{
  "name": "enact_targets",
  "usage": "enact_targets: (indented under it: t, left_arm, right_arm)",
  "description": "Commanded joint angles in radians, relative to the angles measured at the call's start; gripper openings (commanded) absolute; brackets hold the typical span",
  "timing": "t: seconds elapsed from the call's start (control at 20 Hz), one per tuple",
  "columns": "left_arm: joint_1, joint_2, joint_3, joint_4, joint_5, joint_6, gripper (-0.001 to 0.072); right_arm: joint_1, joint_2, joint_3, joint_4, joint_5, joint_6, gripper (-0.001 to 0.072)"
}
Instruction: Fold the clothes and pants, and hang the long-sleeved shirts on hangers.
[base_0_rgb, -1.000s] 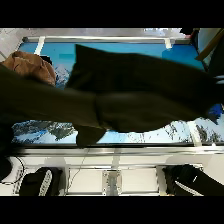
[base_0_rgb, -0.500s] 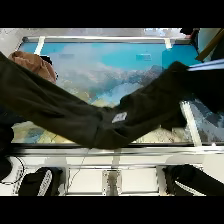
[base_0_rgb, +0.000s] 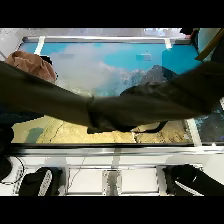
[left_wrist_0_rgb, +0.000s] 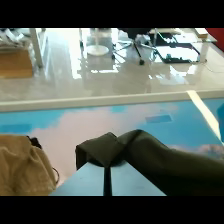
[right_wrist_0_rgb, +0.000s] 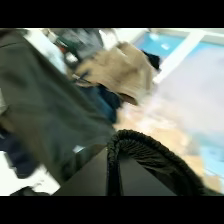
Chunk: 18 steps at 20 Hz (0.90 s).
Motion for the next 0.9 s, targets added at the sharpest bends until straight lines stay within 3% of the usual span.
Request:
enact_targets:
  t: [0.0,0.2,0.35,0.45,0.7,0.85]
  left_arm:
    - [0.001,-0.008,0.093,0.047,0.023,-0.023,0.0005]
    - [0.001,-0.093,0.216,0.048,0.022,-0.024,0.0004]
    - [0.001,-0.227,0.222,0.045,0.019,-0.013,0.0004]
    - [-0.010,-0.354,0.222,0.044,0.020,-0.013,0.0005]
    - [-0.121,-0.711,0.222,0.075,0.032,0.029,0.0005]
    - [-0.166,-0.906,0.222,0.176,0.098,0.029,0.0005]
  right_arm:
    - [0.000,0.037,-0.001,0.071,-0.013,0.027,0.0029]
    - [0.000,-0.032,-0.003,-0.014,-0.019,-0.006,0.0030]
    - [-0.001,-0.147,-0.006,-0.155,0.071,-0.055,0.0029]
    - [-0.029,-0.216,-0.063,-0.212,0.054,-0.084,0.0028]
    - [-0.418,-0.355,-0.320,-0.128,-0.155,-0.086,0.0027]
    - [-0.670,-0.496,-0.376,0.080,-0.257,-0.153,0.0028]
